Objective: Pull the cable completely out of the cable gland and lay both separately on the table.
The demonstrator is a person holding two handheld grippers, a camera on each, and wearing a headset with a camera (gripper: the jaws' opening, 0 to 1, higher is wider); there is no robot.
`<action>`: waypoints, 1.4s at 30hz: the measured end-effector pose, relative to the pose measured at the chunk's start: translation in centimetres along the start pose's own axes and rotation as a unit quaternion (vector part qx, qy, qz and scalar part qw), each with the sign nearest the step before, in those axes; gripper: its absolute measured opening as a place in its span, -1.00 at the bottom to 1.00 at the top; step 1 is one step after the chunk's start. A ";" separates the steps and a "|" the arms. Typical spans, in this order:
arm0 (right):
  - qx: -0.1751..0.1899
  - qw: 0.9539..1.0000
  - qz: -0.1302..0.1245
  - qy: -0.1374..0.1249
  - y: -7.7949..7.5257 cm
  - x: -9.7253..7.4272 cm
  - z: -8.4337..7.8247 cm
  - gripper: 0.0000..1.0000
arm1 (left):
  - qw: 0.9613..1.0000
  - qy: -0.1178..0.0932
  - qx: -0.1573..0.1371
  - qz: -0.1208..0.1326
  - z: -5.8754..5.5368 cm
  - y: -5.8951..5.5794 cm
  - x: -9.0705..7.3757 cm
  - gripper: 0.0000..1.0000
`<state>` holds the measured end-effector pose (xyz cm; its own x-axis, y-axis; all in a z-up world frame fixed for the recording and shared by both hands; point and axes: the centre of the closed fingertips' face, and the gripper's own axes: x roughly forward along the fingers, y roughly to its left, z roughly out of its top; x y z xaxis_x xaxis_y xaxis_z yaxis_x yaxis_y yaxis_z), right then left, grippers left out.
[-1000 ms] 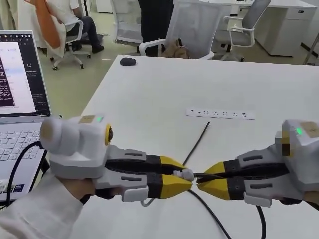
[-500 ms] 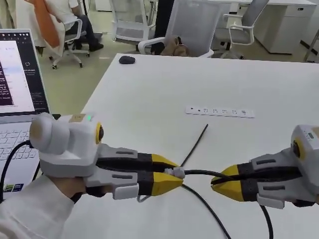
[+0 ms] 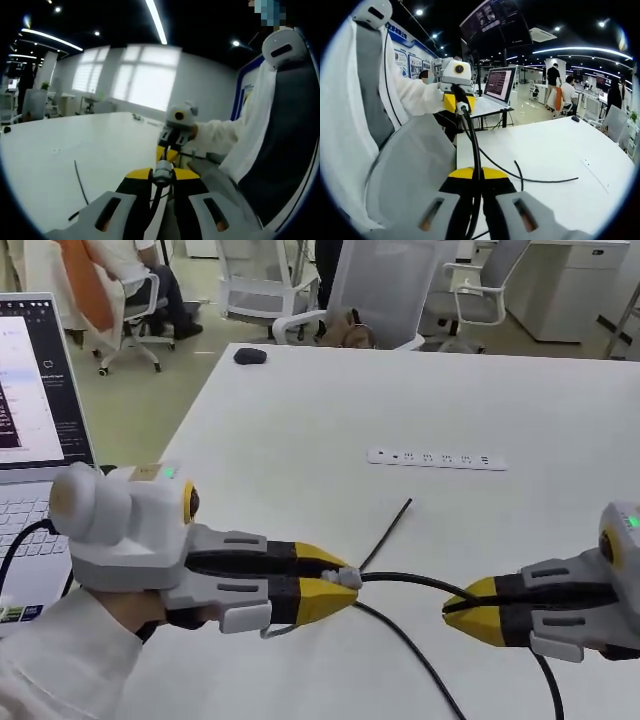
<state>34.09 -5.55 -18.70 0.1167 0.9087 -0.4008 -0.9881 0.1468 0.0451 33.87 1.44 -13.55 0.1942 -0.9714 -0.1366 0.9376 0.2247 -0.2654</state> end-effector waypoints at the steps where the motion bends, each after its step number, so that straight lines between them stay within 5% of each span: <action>1: 0.000 1.000 -0.002 0.002 0.0 0.0 0.0 -0.95 | 1.000 0.000 -0.001 0.001 0.0 0.0 0.0 -0.66; 8: -0.001 1.000 -0.009 -0.010 -0.4 -0.2 1.1 -0.92 | 1.000 -0.011 -0.006 0.005 0.5 0.2 0.1 -0.66; 16: -0.028 0.997 0.005 -0.067 0.3 0.5 6.6 -0.71 | 1.000 -0.018 -0.007 0.003 1.0 0.3 0.9 -0.66; 20: -0.053 0.996 0.017 -0.071 1.0 1.6 8.2 -0.72 | 1.000 -0.017 -0.006 -0.002 1.0 0.1 1.3 -0.66; 29: -0.055 0.995 0.046 -0.065 1.9 2.5 7.9 -0.92 | 1.000 -0.021 -0.002 -0.003 1.1 0.1 1.4 -0.66; 42: -0.053 0.996 0.045 -0.057 1.9 2.4 7.6 -0.91 | 1.000 -0.023 0.004 -0.005 1.2 -0.1 1.6 -0.66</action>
<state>33.28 -0.12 -12.59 0.0323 0.9554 -0.2935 -0.9994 0.0269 -0.0224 34.47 -0.26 -12.66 0.1978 -0.9760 -0.0907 0.9416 0.2149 -0.2593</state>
